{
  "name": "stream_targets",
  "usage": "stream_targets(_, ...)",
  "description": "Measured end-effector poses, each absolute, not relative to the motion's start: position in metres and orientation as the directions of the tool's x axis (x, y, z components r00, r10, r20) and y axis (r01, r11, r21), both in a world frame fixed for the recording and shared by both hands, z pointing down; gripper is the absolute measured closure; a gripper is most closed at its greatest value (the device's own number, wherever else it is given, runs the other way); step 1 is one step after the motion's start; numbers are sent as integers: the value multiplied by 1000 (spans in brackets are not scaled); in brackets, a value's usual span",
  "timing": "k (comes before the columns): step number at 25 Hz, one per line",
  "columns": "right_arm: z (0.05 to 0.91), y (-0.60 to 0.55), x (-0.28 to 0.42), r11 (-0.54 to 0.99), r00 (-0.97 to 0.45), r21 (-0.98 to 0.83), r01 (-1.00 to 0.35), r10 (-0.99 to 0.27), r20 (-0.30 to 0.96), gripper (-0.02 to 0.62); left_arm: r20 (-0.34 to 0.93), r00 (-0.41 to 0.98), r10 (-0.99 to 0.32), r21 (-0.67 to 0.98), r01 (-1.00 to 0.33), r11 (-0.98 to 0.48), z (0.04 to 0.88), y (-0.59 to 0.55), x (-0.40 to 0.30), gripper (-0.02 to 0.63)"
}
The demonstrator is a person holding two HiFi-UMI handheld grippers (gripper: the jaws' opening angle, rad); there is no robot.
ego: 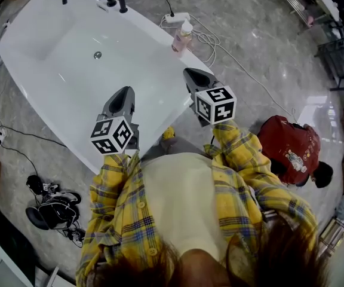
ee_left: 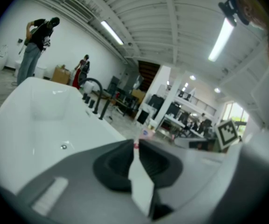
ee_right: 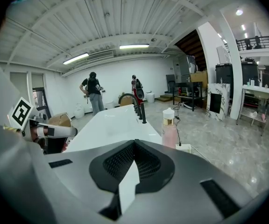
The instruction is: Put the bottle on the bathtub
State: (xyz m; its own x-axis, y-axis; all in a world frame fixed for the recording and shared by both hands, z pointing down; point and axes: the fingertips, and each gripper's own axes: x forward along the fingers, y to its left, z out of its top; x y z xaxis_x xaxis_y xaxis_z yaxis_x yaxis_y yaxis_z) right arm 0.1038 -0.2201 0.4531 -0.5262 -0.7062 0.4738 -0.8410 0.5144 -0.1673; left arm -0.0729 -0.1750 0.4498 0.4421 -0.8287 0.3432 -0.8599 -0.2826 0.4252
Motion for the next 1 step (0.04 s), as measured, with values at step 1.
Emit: stream_targets(1,454,-220,104,516,-527,-167,-840,-705,474,581,344,442,-828,426,-860,-282,451,-174,-72,569)
